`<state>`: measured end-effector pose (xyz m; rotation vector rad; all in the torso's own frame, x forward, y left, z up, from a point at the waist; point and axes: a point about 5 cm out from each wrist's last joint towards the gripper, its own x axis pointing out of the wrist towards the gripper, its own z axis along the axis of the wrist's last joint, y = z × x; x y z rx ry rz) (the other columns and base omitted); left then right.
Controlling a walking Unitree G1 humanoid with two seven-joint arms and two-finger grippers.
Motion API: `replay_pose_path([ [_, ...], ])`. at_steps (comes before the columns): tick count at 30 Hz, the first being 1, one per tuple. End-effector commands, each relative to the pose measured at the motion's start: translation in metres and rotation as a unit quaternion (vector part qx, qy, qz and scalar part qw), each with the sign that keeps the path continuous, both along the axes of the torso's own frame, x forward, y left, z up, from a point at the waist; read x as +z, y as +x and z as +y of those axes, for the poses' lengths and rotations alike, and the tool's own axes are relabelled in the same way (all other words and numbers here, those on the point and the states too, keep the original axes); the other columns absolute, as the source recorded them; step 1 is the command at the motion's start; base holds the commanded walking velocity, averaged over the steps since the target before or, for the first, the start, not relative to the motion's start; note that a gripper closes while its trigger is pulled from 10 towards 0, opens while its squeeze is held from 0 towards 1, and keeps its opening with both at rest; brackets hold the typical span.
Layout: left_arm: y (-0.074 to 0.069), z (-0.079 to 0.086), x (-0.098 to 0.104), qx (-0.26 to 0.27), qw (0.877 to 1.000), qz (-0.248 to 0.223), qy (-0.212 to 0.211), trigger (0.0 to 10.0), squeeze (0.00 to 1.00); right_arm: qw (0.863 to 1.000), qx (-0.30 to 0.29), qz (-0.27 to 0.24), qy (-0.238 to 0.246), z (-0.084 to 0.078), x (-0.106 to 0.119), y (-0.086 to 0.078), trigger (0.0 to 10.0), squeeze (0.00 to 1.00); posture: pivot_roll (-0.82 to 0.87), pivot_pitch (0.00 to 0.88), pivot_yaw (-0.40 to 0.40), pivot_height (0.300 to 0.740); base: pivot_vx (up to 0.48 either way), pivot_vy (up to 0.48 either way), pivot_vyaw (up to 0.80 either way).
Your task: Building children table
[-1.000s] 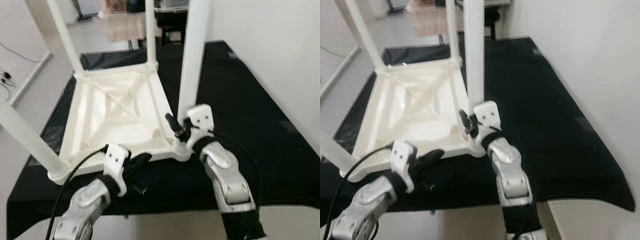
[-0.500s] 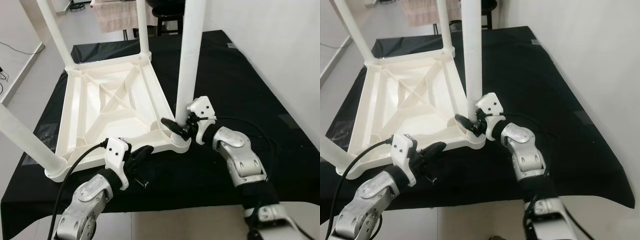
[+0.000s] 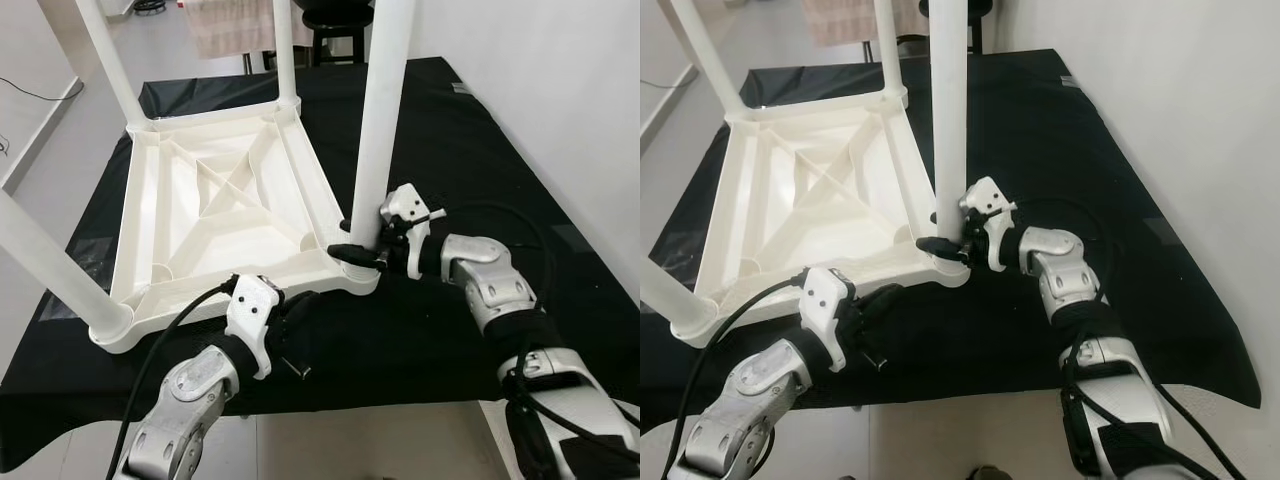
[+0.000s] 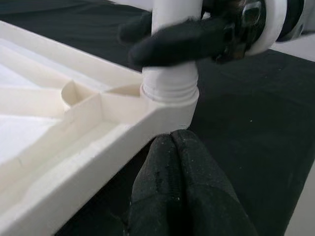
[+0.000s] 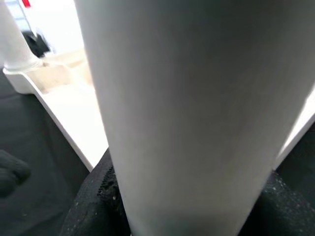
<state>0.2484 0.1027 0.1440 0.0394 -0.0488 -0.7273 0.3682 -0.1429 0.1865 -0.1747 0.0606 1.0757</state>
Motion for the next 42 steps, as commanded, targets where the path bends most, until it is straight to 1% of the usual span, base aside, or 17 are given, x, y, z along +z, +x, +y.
replay_pose_path([
  [1, 0.0, 0.0, -0.005, 0.001, 1.0, 0.008, 0.004, 10.0, 0.0, 0.998, 0.027, -0.027, 0.041, 0.005, 0.018, 0.002, 0.0, 0.0, 0.01, 0.131, -0.025, 0.74, 0.0, 0.0, 0.0],
  [6, 0.001, -0.001, -0.005, 0.0, 1.0, 0.008, -0.002, 10.0, 0.0, 0.998, 0.03, -0.031, 0.038, 0.0, 0.015, 0.0, 0.0, 0.0, 0.0, 0.131, -0.027, 0.74, 0.0, 0.0, 0.0],
  [9, 0.001, 0.001, -0.005, 0.002, 1.0, 0.005, -0.005, 10.0, 0.0, 0.997, -0.072, -0.035, -0.003, -0.001, -0.006, -0.001, 0.0, 0.0, -0.02, 0.135, -0.031, 0.74, 0.0, 0.0, 0.0],
  [11, 0.001, 0.003, -0.005, 0.005, 1.0, 0.003, -0.008, 10.0, 0.0, 0.974, -0.216, -0.039, -0.054, -0.002, -0.03, -0.001, 0.0, 0.0, -0.03, 0.138, -0.031, 0.74, 0.0, 0.0, 0.0],
  [12, 0.001, 0.003, -0.005, 0.005, 1.0, 0.003, -0.008, 10.0, 0.0, 0.974, -0.216, -0.039, -0.054, -0.002, -0.03, -0.001, 0.0, 0.0, -0.03, 0.138, -0.031, 0.74, 0.0, 0.0, 0.0],
  [13, 0.002, 0.005, -0.004, 0.009, 1.0, 0.002, -0.01, 10.0, 0.0, 0.94, -0.34, -0.012, -0.039, 0.0, -0.052, -0.012, 0.0, 0.0, -0.05, 0.146, -0.014, 0.74, 0.0, 0.0, 0.0],
  [14, 0.003, 0.006, -0.004, 0.01, 1.0, 0.002, -0.012, 10.0, 0.0, 0.922, -0.387, 0.021, -0.014, 0.001, -0.063, -0.02, 0.0, 0.0, -0.05, 0.146, -0.014, 0.74, 0.0, 0.0, 0.0],
  [17, 0.004, 0.007, -0.004, 0.013, 1.0, 0.001, -0.012, 10.0, 0.0, 0.935, -0.351, -0.045, -0.025, 0.011, -0.049, -0.035, 0.0, 0.0, -0.05, 0.142, -0.007, 0.74, 0.0, 0.0, 0.0],
  [25, 0.006, 0.006, -0.006, 0.012, 1.0, 0.001, -0.012, 10.0, 0.0, 0.955, -0.294, -0.033, -0.027, 0.021, -0.047, -0.025, 0.0, 0.0, -0.05, 0.123, -0.009, 0.74, 0.0, 0.0, 0.0],
  [26, 0.006, 0.006, -0.006, 0.015, 1.0, 0.0, -0.013, 10.0, 0.0, 0.953, -0.299, -0.034, -0.019, 0.021, -0.045, -0.023, 3.8, 0.0, -0.04, 0.123, -0.009, 0.74, 0.0, 0.0, 0.0],
  [27, 0.006, 0.006, -0.007, 0.016, 1.0, 0.0, -0.013, 10.0, 0.0, 0.955, -0.295, -0.037, -0.012, 0.022, -0.042, -0.02, 10.0, 0.0, -0.04, 0.122, -0.009, 0.74, 0.0, 0.0, 0.0],
  [29, 0.006, 0.006, -0.007, 0.016, 1.0, 0.001, -0.013, 10.0, 0.0, 0.955, -0.296, -0.035, -0.002, 0.024, -0.038, -0.02, 10.0, 0.0, -0.04, 0.121, -0.01, 0.74, 0.0, 0.0, 0.0],
  [30, 0.006, 0.006, -0.007, 0.014, 1.0, 0.001, -0.013, 10.0, 0.0, 0.954, -0.296, -0.033, 0.003, 0.026, -0.036, -0.02, 10.0, 1.0, -0.04, 0.121, -0.01, 0.74, 0.0, 0.0, 0.0],
  [36, 0.006, 0.005, -0.007, 0.01, 1.0, 0.002, -0.013, 10.0, 0.0, 0.968, -0.245, -0.037, 0.047, 0.035, -0.018, -0.018, 10.0, 1.0, -0.04, 0.115, -0.008, 0.74, 0.0, 0.0, 0.0],
  [37, 0.006, 0.005, -0.007, 0.008, 1.0, 0.002, -0.013, 10.0, 0.0, 0.979, -0.186, -0.043, 0.065, 0.039, -0.006, -0.017, 10.0, 0.65, -0.04, 0.114, -0.009, 0.74, 0.0, 0.0, 0.0],
  [41, 0.006, 0.004, -0.007, 0.007, 1.0, 0.002, -0.013, 10.0, 0.0, 0.988, -0.131, -0.047, 0.072, 0.042, 0.002, -0.018, 10.0, 0.65, -0.04, 0.114, -0.009, 0.74, 0.0, 0.0, 0.0],
  [42, 0.006, 0.004, -0.007, 0.006, 1.0, 0.002, -0.013, 10.0, 0.0, 0.994, -0.069, -0.054, 0.06, 0.041, 0.008, -0.017, 10.0, 0.0, -0.03, 0.113, -0.013, 0.74, 0.0, 0.0, 0.0],
])
